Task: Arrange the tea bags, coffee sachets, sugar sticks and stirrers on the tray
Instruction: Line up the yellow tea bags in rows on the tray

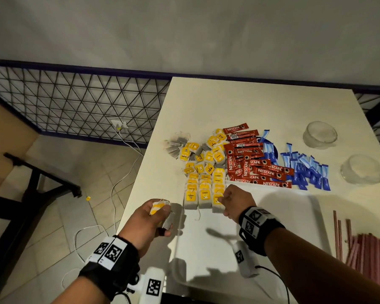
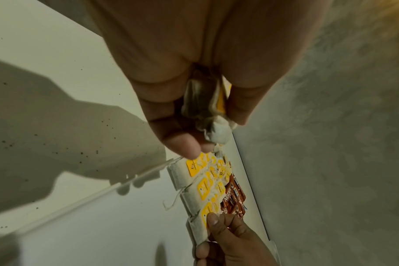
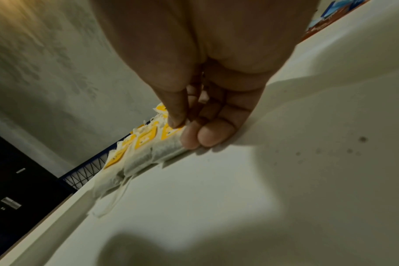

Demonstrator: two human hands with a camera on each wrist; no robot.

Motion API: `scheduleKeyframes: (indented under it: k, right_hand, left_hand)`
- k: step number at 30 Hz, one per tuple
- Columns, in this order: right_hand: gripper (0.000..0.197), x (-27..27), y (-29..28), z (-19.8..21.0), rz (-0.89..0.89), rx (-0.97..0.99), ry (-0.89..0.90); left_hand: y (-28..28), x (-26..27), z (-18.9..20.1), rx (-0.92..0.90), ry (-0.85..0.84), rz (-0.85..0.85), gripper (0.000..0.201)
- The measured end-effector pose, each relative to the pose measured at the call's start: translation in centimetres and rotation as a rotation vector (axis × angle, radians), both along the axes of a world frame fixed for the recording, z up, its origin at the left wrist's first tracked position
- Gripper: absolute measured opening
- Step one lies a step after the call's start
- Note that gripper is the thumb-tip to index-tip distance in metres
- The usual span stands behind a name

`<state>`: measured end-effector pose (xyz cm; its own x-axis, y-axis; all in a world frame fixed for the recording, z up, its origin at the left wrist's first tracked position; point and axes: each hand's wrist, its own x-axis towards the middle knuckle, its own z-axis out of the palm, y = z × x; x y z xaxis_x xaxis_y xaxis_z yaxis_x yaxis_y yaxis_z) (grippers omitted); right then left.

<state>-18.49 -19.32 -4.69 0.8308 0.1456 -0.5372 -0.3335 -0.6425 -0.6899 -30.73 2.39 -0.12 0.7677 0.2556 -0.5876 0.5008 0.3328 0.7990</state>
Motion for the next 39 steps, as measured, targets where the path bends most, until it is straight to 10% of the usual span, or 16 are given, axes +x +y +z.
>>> scheduleKeyframes:
  k: [4, 10, 16, 26, 33, 39]
  right_hand:
    - [0.026, 0.2, -0.4, 1.7, 0.103, -0.193, -0.188]
    - [0.014, -1.9, 2.8, 7.3, 0.563, 0.157, -0.527]
    - [0.042, -2.7, 4.7, 8.2, 0.874, -0.026, -0.512]
    - [0.012, -2.2, 3.8, 8.4, 0.819, 0.116, -0.499]
    - [0.028, -1.7, 2.9, 8.5, 0.549, 0.39, -0.171]
    - [0.017, -0.2, 1.9, 9.3, 0.467, 0.389, -0.121]
  left_hand:
    - [-0.6, 0.3, 0.9, -0.11, -0.001, 0.008, 0.007]
    - [-2.2, 2.0, 2.2, -0.456, 0.064, 0.065, 0.058]
    - [-2.9, 2.9, 2.4, -0.415, 0.063, -0.05, 0.068]
    - [-3.6, 3.4, 3.2, -0.378, 0.069, -0.1, 0.049]
    - [-3.5, 3.5, 2.6, -0.303, 0.091, 0.042, 0.008]
    - [-1.4, 3.7, 3.0, -0.082, -0.034, 0.059, 0.015]
